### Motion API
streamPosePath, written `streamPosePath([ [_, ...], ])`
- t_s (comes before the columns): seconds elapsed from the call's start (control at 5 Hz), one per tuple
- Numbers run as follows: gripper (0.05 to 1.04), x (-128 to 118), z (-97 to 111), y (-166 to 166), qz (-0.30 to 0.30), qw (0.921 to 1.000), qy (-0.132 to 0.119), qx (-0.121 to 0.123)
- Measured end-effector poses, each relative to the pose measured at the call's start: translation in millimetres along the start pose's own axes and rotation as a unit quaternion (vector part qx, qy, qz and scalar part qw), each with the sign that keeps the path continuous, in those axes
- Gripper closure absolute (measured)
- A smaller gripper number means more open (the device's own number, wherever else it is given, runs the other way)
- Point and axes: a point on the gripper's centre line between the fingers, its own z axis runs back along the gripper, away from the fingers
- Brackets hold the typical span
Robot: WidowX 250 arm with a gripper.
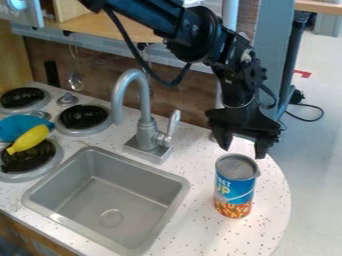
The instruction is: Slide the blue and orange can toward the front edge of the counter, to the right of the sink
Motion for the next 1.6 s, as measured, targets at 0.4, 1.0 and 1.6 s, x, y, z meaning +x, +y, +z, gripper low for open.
streamPosePath([
  [0.4,0.083,3,-26,0,0.003,0.9999,0.015,0.003],
  [1.0,0.083,64,-32,7,0.029,0.9993,-0.021,-0.007],
  [1.6,0.083,49,-62,13,0.035,0.9993,0.013,0.009],
])
